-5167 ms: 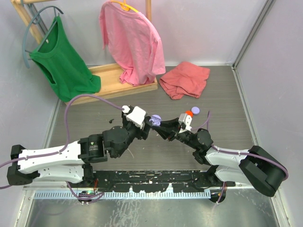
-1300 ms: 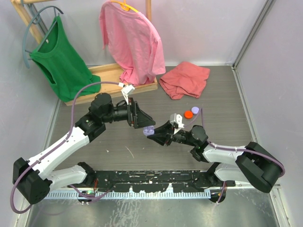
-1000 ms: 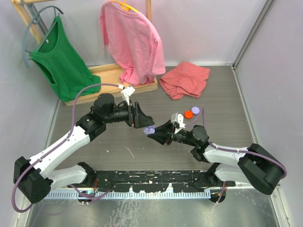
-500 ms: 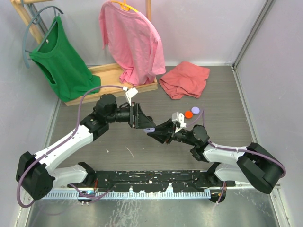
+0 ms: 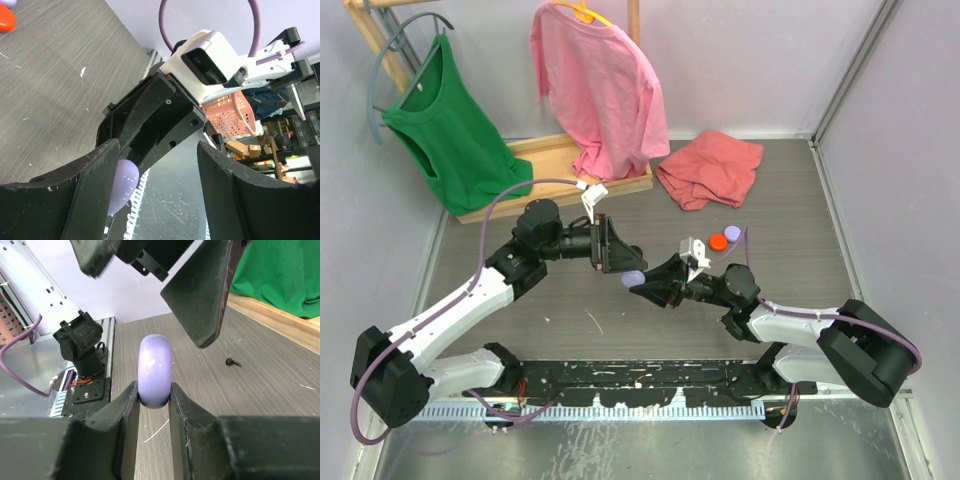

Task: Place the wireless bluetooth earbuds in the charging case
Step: Close the charging case, then place the charging case at the center of the board.

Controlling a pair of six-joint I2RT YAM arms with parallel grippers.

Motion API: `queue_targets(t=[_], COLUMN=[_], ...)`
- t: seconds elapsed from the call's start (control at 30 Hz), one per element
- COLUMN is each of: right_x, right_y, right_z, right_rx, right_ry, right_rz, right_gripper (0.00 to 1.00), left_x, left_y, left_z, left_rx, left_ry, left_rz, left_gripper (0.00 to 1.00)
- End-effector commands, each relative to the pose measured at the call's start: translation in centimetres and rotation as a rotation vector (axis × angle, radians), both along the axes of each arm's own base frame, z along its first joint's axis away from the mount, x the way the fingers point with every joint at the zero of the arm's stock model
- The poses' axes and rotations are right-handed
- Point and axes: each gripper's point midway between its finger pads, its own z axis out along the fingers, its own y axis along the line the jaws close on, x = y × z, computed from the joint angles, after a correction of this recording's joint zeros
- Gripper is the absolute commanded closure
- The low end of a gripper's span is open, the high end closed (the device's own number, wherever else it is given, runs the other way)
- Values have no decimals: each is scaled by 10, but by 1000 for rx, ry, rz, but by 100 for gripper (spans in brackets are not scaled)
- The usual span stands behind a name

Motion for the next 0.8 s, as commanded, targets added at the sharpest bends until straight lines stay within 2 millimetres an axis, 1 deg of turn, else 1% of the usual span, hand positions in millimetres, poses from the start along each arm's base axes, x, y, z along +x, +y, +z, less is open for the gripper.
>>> queue_targets(t=[0.0, 0.03, 0.1, 0.17, 0.23, 0.37, 0.43, 0.47, 0.57, 0.7, 0.77], right_x=[-2, 0, 7, 17, 26, 44, 53, 59, 76, 93, 102], right_y=[2, 2, 2, 1, -1, -12, -22, -28, -50, -81, -98], right_z=[11, 7, -1, -12, -20, -41, -53, -59, -74, -88, -95], right_rx=[17, 0, -43, -98, -140, -200, -226, -234, -241, -229, -233], right_ry=[-7, 9, 38, 71, 105, 220, 294, 334, 458, 577, 627], right_rz=[20, 10, -24, -70, -115, -219, -275, -309, -405, -524, -593], right_gripper=[99, 99, 99, 99, 99, 99, 99, 99, 99, 98, 98], left_x=[-3, -1, 9, 19, 30, 46, 48, 49, 50, 52, 53], left_y=[5, 8, 15, 28, 45, 87, 108, 117, 144, 172, 183], left_z=[24, 21, 13, -1, -11, -32, -43, -46, -48, -43, -39], left_rx=[-43, -24, 47, 143, 240, 438, 535, 572, 660, 743, 771], left_ry=[-124, -127, -150, -148, -164, -182, -181, -187, -209, -260, -283], left_rz=[8, 27, 104, 195, 298, 478, 540, 566, 636, 705, 739], left_gripper=[34, 32, 30, 27, 23, 15, 13, 9, 1, 2, 2])
